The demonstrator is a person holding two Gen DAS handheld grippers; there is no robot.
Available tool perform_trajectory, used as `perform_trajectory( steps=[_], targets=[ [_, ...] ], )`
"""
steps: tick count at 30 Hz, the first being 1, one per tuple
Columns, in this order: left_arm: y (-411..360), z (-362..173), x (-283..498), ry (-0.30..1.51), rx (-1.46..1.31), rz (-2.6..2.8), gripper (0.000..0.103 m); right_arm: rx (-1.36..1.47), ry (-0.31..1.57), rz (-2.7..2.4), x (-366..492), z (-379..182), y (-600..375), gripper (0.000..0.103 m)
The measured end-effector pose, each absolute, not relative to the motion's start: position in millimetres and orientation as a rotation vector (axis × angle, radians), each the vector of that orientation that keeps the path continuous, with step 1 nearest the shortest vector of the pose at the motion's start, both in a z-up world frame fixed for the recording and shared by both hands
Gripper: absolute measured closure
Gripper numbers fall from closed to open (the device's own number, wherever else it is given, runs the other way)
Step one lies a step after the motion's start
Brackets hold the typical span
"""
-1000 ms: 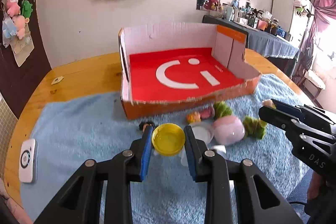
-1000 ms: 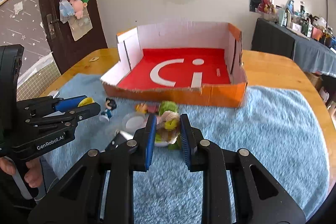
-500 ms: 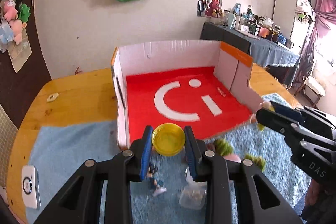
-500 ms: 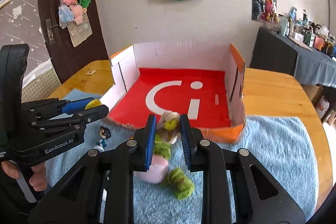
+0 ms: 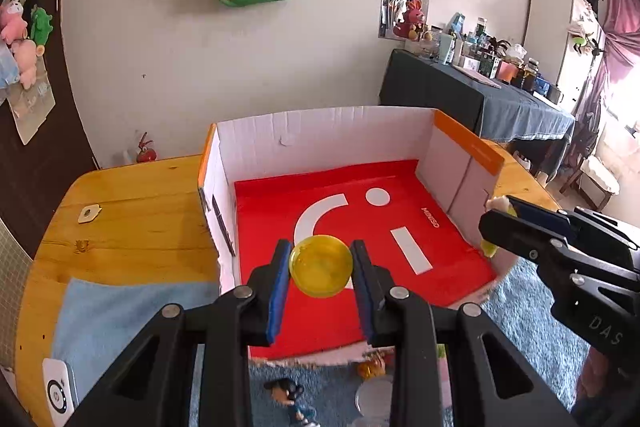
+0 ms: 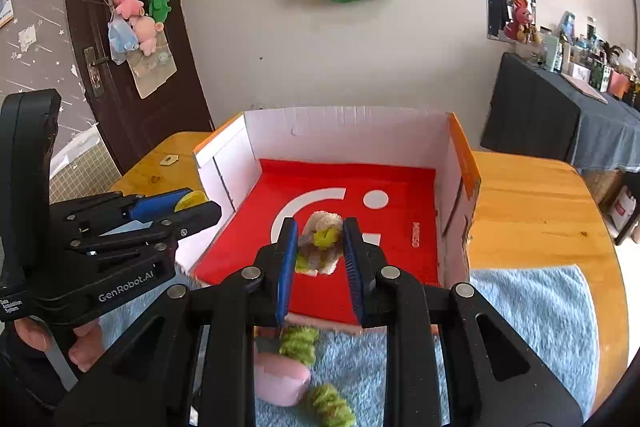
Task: Organize objects
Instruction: 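Carry the yellow lid and small plush toy over the red-lined box with both tools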
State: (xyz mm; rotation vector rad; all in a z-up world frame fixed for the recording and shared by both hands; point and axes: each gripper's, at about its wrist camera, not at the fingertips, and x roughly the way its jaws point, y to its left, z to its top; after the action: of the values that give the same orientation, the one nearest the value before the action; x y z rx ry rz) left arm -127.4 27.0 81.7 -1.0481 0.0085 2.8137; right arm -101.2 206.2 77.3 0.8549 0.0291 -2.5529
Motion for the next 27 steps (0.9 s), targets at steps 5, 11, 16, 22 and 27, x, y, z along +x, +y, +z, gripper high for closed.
perform_trajectory(
  steps=[5, 11, 16, 22, 27],
  targets=[
    [29.1, 80.4, -145.6, 0.006, -1.078, 2.798, 0.072, 0.873, 0.037, -2.550, -122.8, 78.5, 202.3, 0.081],
    [29.4, 80.8, -173.7, -0.022, -1.130, 2.773, 0.072, 0.962, 0.018, -2.503, -158.0, 68.7, 197.5, 0.081],
    [30.3, 68.1, -200.0, -0.041, -1.214, 2.749, 0.072, 1.065, 0.002, -2.456, -186.9, 55.0, 194.5, 0.081],
    [34.7, 52.1, -226.1, -0.039, -1.302, 2.717, 0.072, 1.194, 0.032, -2.436, -218.2, 34.2, 190.5, 0.081],
    [33.7, 39.5, -247.0, -0.067, -1.386, 2.674, 0.072, 1.267, 0.031, -2.405, -235.3, 27.5, 188.9, 0.081]
  ],
)
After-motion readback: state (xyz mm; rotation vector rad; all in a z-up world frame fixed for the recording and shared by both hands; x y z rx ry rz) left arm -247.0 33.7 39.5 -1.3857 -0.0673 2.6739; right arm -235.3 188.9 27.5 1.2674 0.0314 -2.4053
